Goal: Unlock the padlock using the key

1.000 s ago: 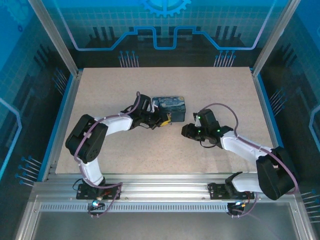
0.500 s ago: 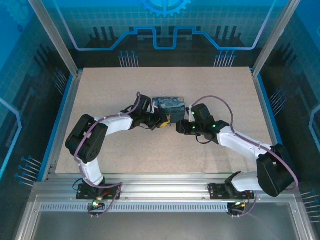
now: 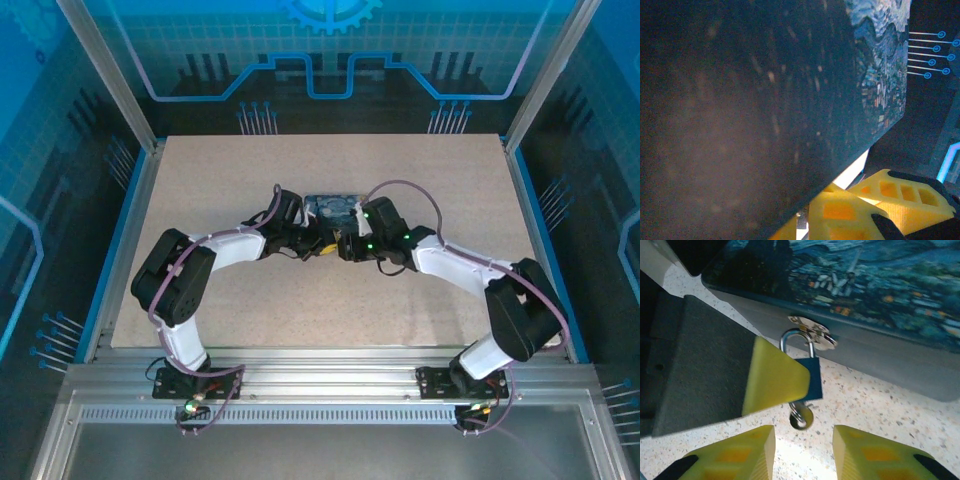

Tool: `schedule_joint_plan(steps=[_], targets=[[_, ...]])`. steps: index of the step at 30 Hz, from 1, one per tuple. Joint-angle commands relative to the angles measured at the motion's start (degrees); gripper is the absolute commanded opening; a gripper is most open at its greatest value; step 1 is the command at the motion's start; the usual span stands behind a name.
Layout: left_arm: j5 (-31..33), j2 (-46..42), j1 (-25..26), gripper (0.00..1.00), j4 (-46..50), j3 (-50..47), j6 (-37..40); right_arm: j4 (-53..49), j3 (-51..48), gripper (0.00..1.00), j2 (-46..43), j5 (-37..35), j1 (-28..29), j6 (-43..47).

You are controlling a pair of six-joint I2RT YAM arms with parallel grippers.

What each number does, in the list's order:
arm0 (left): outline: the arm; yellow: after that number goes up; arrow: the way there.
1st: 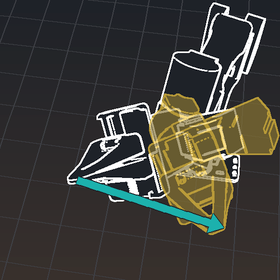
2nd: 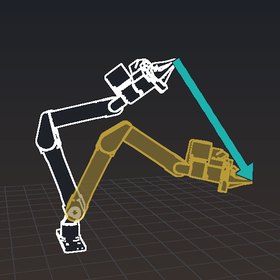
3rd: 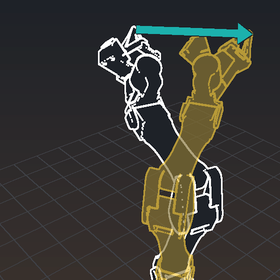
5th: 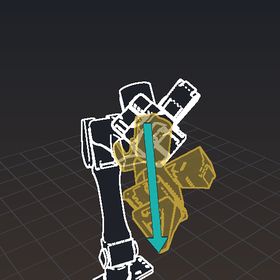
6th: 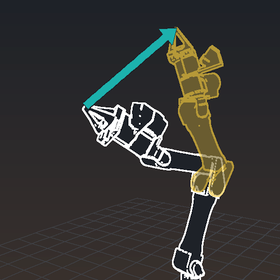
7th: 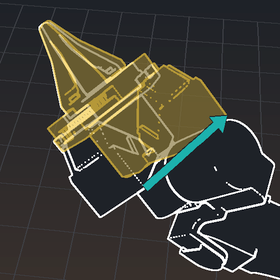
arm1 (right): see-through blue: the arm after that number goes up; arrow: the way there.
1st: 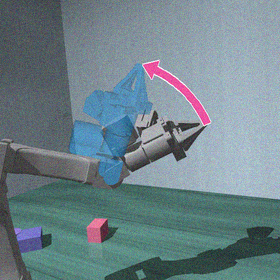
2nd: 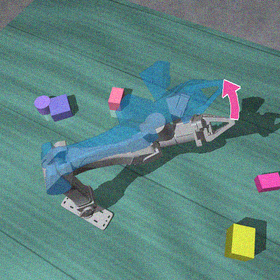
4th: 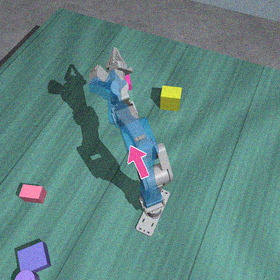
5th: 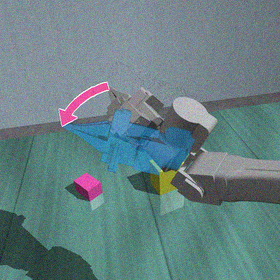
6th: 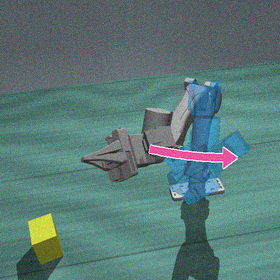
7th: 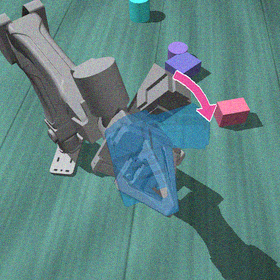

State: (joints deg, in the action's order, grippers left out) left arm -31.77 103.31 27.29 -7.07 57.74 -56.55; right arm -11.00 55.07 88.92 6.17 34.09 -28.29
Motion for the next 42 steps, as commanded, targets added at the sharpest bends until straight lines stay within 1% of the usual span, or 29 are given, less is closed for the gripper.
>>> schedule_joint_plan(steps=[1, 8, 12, 17, 27, 31, 38, 40, 42], targets=[[-1.3, -2.2, 0.3, 0.00, 0.6, 2.2, 1.1, -0.3, 2.3, 0.37, 1.8, -0.5, 1.2, 2.3], [-1.5, -2.3, 0.2, 0.00, 0.8, 2.2, 1.2, -0.2, 2.8, 0.41, 2.9, -2.0, 1.9, 3.0], [-1.5, -2.3, 0.2, 0.00, 0.8, 2.2, 1.2, -0.3, 2.5, 0.41, 3.0, -2.8, 2.1, 3.4], [-1.7, -2.2, 0.1, 0.00, 0.7, 2.2, 1.2, -0.8, 3.1, 0.38, 3.8, -2.9, 2.2, 4.2], [-1.8, -2.1, 0.1, 0.00, 0.5, 2.3, 1.1, -1.0, 4.4, 0.37, 5.4, -2.5, 2.6, 5.1], [-1.8, -2.2, 0.1, 0.00, 0.5, 2.2, 1.1, -1.1, 4.7, 0.33, 5.9, -2.3, 2.7, 5.2], [-2.0, -2.1, 0.1, 0.00, 0.4, 2.2, 0.9, -1.2, 5.3, 0.31, 6.2, -3.3, 2.7, 5.2], [-2.0, -2.1, 0.1, 0.00, 0.4, 2.2, 0.9, -1.4, 5.5, 0.27, 6.2, -3.6, 2.7, 5.2], [-2.1, -2.0, 0.1, 0.00, 0.3, 2.1, 0.9, -1.2, 5.6, 0.18, 6.3, -3.1, 2.6, 5.3]])
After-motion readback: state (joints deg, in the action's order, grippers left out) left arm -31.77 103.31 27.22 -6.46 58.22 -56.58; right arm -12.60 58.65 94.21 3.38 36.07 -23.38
